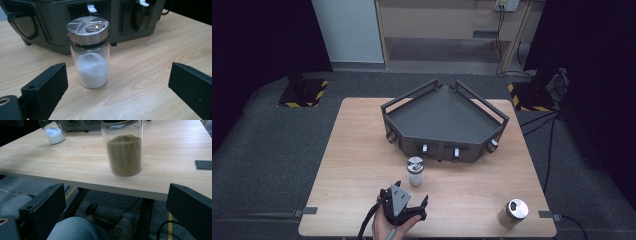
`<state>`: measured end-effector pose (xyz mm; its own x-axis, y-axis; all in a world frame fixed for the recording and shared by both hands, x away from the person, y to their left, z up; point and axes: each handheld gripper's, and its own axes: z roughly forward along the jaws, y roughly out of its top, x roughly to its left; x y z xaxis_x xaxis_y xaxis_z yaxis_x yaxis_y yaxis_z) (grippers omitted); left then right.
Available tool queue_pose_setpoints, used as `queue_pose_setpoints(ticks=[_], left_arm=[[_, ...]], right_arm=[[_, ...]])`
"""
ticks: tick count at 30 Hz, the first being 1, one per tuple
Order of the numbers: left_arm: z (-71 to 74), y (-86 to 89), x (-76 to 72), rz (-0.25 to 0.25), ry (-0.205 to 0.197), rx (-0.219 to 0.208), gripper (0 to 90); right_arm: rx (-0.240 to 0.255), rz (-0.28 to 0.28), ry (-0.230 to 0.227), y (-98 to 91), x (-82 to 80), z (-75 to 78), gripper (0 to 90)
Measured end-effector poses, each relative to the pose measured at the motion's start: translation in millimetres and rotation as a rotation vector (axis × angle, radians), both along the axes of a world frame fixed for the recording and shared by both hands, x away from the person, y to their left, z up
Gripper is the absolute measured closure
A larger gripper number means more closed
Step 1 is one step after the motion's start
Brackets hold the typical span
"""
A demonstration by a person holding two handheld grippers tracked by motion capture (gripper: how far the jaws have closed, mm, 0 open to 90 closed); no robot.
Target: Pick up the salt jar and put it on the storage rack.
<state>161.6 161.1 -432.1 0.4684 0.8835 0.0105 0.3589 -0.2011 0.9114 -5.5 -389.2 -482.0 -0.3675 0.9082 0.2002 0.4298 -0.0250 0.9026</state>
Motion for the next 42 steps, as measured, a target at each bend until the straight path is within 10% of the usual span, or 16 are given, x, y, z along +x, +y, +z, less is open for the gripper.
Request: queue_pose_setpoints(ticks=[42], left_arm=[[-20.7, -27.7, 64.0, 0.109, 0.061, 0.002, 2.9]], right_arm=[[0.000, 0.005, 0.009, -1.3, 2.9, -1.6, 3.2]])
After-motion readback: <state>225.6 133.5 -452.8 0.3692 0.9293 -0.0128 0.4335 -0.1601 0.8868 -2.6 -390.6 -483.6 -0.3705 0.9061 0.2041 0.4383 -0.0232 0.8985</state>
